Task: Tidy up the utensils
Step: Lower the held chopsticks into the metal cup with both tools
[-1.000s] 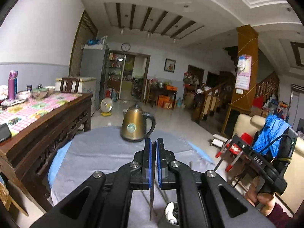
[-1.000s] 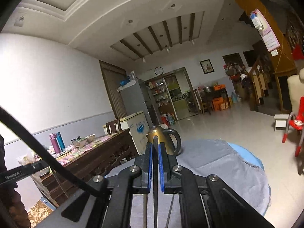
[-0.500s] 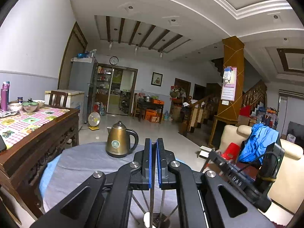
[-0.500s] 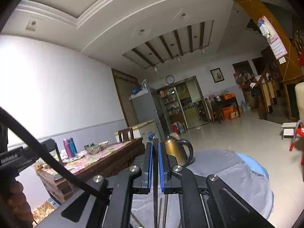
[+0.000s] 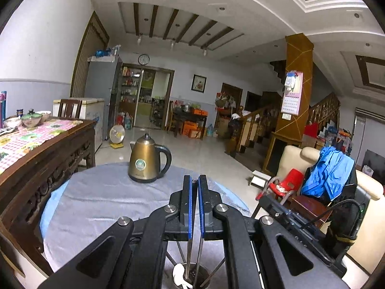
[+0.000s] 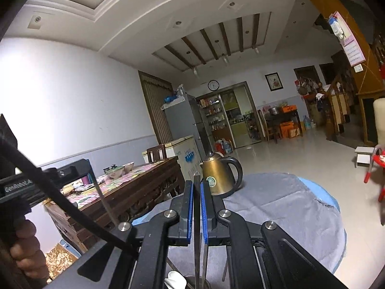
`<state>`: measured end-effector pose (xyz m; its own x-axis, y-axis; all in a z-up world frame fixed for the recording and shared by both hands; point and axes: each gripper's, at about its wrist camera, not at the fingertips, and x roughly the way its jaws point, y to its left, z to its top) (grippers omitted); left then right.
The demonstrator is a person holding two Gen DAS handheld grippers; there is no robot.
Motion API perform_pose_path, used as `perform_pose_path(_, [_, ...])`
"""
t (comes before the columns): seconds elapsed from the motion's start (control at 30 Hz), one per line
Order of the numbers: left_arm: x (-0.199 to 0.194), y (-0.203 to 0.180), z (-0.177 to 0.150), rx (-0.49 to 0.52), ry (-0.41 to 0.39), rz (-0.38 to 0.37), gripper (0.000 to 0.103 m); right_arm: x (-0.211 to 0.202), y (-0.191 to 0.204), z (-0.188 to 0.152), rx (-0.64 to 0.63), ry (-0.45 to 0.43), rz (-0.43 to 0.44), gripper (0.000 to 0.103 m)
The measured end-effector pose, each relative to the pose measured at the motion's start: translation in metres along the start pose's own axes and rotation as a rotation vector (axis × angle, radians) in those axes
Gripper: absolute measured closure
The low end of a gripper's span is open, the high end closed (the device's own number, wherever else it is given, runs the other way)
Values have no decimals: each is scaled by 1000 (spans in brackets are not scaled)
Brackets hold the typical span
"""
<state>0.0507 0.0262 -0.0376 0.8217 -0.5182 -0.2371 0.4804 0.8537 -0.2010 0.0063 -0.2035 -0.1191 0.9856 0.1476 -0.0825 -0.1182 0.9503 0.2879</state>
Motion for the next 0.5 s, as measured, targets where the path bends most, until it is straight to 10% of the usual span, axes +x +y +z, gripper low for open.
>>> perform_pose_path(0.5, [9, -8, -9, -10, 62, -18, 98, 4, -1, -5, 23, 41, -1, 96])
